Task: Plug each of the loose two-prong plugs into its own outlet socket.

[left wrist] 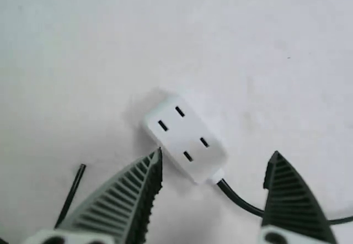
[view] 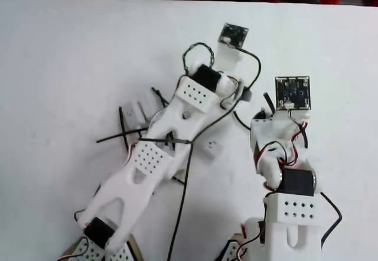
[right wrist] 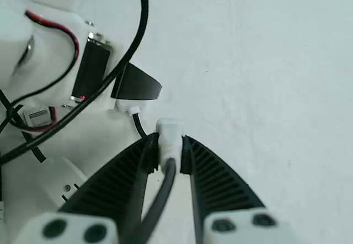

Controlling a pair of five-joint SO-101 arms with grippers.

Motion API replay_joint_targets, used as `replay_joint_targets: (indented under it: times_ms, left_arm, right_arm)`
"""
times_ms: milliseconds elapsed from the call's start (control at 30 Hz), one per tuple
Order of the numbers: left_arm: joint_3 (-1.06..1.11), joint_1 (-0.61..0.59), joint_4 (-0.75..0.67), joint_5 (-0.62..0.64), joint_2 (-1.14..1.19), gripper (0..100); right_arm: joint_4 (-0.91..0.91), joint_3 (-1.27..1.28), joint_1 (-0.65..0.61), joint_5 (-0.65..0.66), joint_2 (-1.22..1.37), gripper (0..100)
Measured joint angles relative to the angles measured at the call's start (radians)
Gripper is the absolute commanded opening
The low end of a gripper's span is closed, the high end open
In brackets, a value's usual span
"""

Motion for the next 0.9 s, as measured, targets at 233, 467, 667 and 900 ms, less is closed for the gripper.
replay_joint_targets:
  times_ms: [233, 467, 667, 900]
  left_arm:
    - [-0.031, -0.002, -0.002, 0.009, 0.044, 29]
    - [-0.034, -0.002, 0.041, 0.009, 0.046, 29]
    - [-0.034, -0.003, 0.083, 0.009, 0.046, 29]
    - [-0.034, -0.003, 0.158, 0.009, 0.046, 29]
  right_arm:
    - [0.000, 0.000, -0.002, 0.000, -0.012, 1.8]
    - [0.000, 0.000, 0.003, 0.000, -0.014, 1.8]
    - [0.000, -0.003, 0.003, 0.000, 0.000, 1.8]
    - [0.000, -0.008, -0.002, 0.000, 0.002, 1.8]
